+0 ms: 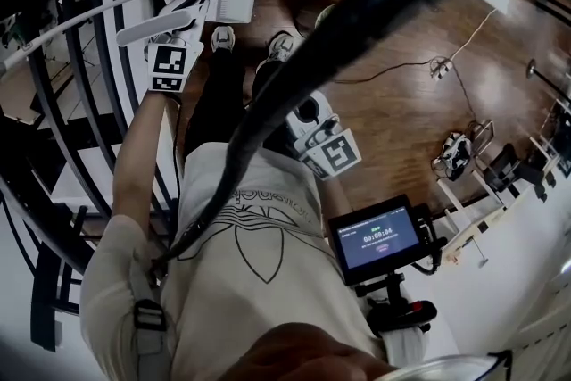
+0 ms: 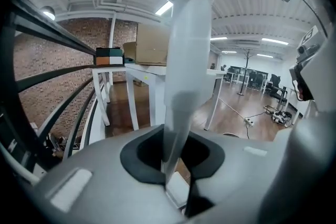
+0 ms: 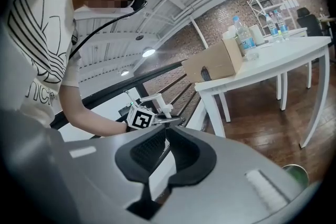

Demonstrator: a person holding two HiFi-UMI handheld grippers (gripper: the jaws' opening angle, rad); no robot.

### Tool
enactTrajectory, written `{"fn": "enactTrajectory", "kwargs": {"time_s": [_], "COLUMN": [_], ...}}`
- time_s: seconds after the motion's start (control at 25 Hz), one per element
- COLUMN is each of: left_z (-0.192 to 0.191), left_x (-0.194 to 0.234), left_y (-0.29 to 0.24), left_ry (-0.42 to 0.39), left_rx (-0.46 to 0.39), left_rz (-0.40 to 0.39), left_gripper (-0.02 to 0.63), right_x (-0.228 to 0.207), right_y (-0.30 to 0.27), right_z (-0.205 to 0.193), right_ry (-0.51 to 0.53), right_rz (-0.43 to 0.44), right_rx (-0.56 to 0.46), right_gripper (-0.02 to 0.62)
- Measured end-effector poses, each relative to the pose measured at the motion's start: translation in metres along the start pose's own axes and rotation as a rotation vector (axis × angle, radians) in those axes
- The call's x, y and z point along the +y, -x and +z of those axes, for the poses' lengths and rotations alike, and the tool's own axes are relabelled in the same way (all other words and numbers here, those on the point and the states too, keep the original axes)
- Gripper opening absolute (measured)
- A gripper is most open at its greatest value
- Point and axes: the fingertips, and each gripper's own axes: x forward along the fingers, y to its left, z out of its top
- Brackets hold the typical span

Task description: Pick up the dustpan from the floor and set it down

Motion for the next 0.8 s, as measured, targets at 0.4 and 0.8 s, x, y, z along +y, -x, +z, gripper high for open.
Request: {"fn": "enactTrajectory", "kwargs": {"time_s": [0.4,0.8], "left_z": [0.066,0.158], "left_x": [-0.01,-0.04], "left_y": [0.052,0.112], "left_ry": [0.018,0.012], "left_rx": [-0.022,-0.071], "left_rz": [0.064,0.145], "left_gripper": [0.074,0.075], "right_x": [0.006,0.004], "right_y": [0.016,0.042], "right_z": [0.045,0.108], "right_ry": [0.065,0.182], "right_rz": [0.02,0.093], "right_rx": [-0.074,-0.205], "right_gripper": [0.029,0.029]}}
